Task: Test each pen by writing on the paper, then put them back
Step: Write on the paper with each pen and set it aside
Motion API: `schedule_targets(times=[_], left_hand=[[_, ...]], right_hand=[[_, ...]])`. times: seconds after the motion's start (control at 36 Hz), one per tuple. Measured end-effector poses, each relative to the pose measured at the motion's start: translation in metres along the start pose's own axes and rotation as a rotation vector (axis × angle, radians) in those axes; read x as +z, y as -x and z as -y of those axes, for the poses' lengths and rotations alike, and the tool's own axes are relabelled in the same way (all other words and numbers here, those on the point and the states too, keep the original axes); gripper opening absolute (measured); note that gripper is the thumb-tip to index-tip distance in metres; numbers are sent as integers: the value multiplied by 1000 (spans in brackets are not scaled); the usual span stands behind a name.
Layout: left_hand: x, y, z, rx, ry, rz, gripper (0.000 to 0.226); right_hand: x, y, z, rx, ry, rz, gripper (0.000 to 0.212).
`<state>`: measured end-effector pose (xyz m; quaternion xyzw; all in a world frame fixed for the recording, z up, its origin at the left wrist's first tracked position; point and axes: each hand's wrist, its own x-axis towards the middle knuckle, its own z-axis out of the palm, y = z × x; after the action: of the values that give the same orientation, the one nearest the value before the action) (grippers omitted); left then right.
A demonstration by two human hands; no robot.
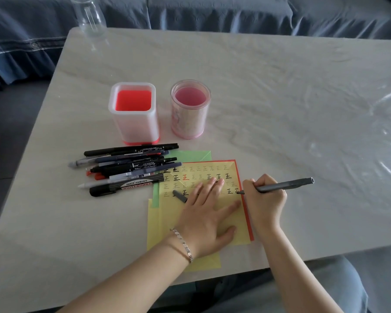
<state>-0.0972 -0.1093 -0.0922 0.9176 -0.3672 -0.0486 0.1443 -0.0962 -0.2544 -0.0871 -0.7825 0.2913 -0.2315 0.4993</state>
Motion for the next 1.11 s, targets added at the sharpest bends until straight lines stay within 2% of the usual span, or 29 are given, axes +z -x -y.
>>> schedule_targets(times=[0.25, 0.42, 0.72, 0.81, 0.89, 0.94, 1.0, 1.06, 1.11], left_hand=[[1, 0, 1, 8, -16, -8, 49], [2, 1, 1, 7, -21, -14, 49], [3, 2, 1, 20, 14, -12, 47], [0, 4, 2, 35, 61, -84, 42], [-9, 8, 11, 51, 88, -268, 36], [-18, 12, 22, -14, 84, -378, 40], [-25, 17, 37, -99, 56, -451, 30], [-30, 22, 52, -146, 34, -464, 27], [-32, 27, 64, -130, 20, -406, 36]], right_hand=[[1, 1, 1, 0, 37, 25, 40], [-1, 1, 3, 28, 62, -48, 35], [-1, 1, 8, 25, -132, -125, 38], [-2, 2, 9, 30, -146, -102, 35], [-3, 5, 11, 54, -150, -77, 30], [-4, 8, 14, 62, -157, -52, 29], [-5, 12, 18, 66, -161, -21, 29], [-5, 14, 22, 72, -165, 14, 29], [-3, 15, 25, 78, -163, 41, 28]])
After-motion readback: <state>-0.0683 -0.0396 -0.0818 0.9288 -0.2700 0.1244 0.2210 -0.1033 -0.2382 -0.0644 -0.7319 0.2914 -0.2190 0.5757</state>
